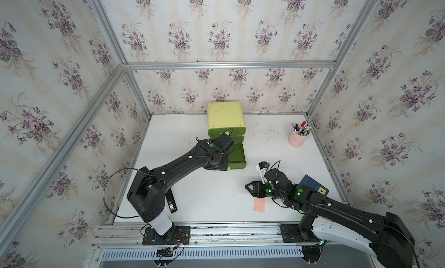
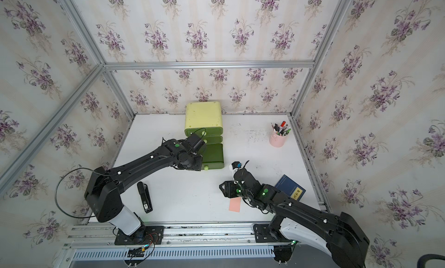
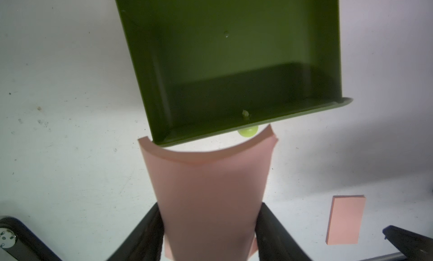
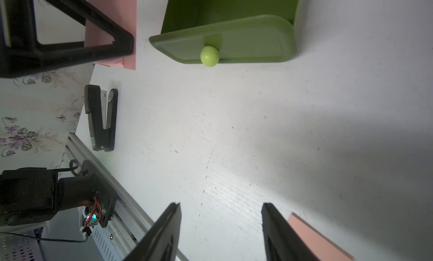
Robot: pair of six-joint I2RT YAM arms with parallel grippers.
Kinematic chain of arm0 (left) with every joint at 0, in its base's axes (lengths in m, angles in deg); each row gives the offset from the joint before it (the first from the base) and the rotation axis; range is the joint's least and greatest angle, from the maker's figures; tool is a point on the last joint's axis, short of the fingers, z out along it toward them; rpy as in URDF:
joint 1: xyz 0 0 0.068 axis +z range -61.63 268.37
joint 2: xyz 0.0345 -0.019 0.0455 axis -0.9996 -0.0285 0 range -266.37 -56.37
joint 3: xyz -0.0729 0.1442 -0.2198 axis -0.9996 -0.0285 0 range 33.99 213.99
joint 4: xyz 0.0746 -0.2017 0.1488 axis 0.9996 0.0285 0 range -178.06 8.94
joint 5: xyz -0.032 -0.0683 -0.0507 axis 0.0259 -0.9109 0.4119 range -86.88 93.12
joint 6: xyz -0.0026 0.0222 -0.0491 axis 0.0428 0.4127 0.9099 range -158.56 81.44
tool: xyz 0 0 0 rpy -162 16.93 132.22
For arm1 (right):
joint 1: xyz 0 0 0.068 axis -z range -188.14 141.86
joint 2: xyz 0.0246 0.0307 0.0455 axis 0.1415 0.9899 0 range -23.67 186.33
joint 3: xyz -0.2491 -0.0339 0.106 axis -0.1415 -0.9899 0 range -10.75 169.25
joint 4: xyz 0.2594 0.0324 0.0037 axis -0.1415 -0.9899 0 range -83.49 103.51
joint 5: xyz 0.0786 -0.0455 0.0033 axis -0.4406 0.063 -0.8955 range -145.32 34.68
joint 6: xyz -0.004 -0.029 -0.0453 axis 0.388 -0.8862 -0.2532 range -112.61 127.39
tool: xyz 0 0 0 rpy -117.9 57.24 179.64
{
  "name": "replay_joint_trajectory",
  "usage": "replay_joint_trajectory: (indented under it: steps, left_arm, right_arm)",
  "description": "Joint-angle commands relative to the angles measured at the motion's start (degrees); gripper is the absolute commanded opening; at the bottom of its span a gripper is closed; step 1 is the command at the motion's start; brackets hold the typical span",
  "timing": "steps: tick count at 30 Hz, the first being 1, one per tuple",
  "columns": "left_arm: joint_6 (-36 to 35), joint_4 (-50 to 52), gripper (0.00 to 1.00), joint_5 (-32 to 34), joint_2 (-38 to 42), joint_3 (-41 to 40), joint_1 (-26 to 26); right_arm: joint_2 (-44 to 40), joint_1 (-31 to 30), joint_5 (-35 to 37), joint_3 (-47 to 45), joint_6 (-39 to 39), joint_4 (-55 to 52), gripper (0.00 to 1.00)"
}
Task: Please put the sticky notes in the drawer by color
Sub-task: Place the sticky notes in the drawer.
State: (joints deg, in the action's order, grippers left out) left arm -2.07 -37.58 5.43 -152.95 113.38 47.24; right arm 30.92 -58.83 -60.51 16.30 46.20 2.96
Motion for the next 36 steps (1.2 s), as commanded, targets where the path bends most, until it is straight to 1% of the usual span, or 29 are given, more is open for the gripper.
replay_joint_trajectory:
  steps: [1,6,10,13,15,21,24,36]
  left_arm:
    - [-2.4,0.1,0.59,1.5,-3.1,3.3,1.4]
    - [-2.5,-1.8,0.61,3.9,-6.2,5.0,2.1]
    - [-2.4,-6.3,0.61,3.3,-7.1,3.1,2.1]
    - [-2.3,-7.7,0.61,4.2,-7.1,2.5,2.6]
    - [-1.9,-8.9,0.61,3.7,-7.3,2.1,3.1]
    - [-2.2,-9.5,0.61,4.7,-9.4,2.0,3.6]
    - [-2.1,-10.6,0.62,3.9,-9.8,1.4,4.0]
    - [-1.9,-10.4,0.72,3.4,-11.9,1.8,4.2]
  right_arm:
    - [-0.8,0.1,0.5,-0.4,0.1,-1.3,0.6]
    - [-2.8,0.1,0.6,-1.1,1.0,-2.1,0.6]
    - [-4.2,0.1,1.0,-1.8,1.4,-2.0,0.6]
    - [-4.1,0.1,0.9,-2.1,1.5,-1.7,0.6]
    - [-3.7,0.1,0.8,-2.3,1.5,-1.3,0.61]
    - [-2.6,0.1,0.2,-2.7,1.4,-0.7,0.61]
    - [-2.4,0.1,0.2,-2.9,1.4,-0.3,0.61]
    - [-0.4,0.1,0.2,-3.0,1.2,-0.1,0.61]
